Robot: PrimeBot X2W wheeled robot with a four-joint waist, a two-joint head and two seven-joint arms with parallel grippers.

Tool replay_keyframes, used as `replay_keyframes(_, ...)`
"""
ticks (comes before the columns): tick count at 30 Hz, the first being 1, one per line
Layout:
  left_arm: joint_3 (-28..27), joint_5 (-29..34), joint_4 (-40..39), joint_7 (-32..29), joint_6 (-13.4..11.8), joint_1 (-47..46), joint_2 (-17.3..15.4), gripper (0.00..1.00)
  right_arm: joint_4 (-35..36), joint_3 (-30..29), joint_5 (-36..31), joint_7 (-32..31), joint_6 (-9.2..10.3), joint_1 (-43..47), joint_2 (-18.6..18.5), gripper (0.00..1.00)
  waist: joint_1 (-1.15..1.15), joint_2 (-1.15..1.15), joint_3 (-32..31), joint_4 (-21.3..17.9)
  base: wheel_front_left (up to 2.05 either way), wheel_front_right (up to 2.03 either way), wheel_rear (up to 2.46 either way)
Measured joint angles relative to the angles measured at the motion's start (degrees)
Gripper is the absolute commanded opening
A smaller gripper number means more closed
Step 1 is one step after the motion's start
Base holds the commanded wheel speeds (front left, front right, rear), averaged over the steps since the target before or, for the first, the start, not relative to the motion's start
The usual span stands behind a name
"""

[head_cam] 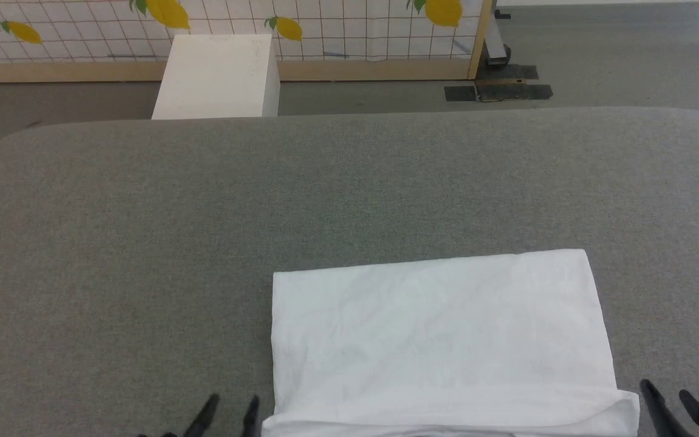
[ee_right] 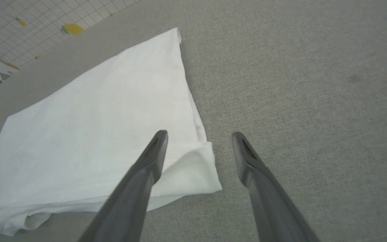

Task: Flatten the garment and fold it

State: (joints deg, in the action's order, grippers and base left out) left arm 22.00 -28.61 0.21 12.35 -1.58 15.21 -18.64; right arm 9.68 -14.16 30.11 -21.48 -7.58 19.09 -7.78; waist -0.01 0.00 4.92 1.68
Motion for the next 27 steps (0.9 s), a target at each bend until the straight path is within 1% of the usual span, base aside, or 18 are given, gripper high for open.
replay_keyframes(2,-3.22,-2.45,-3.11,1.33,-0.11,0.38,0.93,1.00,2.42,-1.47,1.88,-0.91,0.00,-0.03,-0.13,1.00,0.00,0.00,0.02,0.11,0.00,0.00,0.00)
replay_keyframes(6,-9.28,-2.22,-9.43,2.15,-1.81,0.87,2.32,1.00,5.46,-3.82,2.54,-2.61,0.00,-0.85,-0.98,1.00,0.00,0.00,0.20,0.53,0.00,0.00,0.00)
replay_keyframes(7,-10.93,-0.82,-11.31,2.20,-2.78,0.84,3.10,1.00,5.64,-4.47,2.63,-3.13,0.01,-1.38,-0.97,1.00,0.00,0.00,0.28,0.70,0.00,0.00,0.00)
replay_keyframes(9,-13.69,2.85,-14.73,2.37,-4.19,0.68,4.60,1.00,5.75,-4.38,1.27,-4.28,0.00,-2.35,-2.25,1.00,0.00,0.00,0.63,1.03,0.00,0.00,0.00)
replay_keyframes(11,-15.27,6.06,-16.93,2.38,-5.00,0.58,6.20,1.00,5.36,-4.41,-0.01,-4.91,0.00,-3.43,-2.99,1.00,0.00,0.00,1.08,1.32,0.00,0.00,0.00)
replay_keyframes(14,-15.49,9.76,-18.06,2.38,-5.04,0.55,7.81,1.00,3.91,-3.60,-1.63,-6.41,0.00,-5.31,-3.33,1.00,0.00,0.00,2.04,1.88,0.00,0.00,0.00)
replay_keyframes(18,-14.56,13.08,-18.05,2.40,-4.74,-0.01,9.03,1.00,0.67,-1.13,-3.07,-7.80,0.00,-8.10,-4.55,1.00,0.00,0.00,3.74,2.77,0.00,0.00,0.00)
replay_keyframes(22,-13.54,14.56,-17.40,2.41,-3.96,-1.81,10.43,1.00,-3.94,0.82,-4.15,-8.34,0.00,-10.69,-5.80,1.00,0.00,0.00,5.58,3.94,0.00,0.00,0.00)
replay_keyframes(27,-12.77,16.81,-16.51,2.42,-3.12,-3.49,11.06,1.00,-9.77,2.83,-4.43,-8.23,0.00,-13.05,-7.28,1.00,0.01,0.00,7.74,5.52,0.00,0.00,0.00)
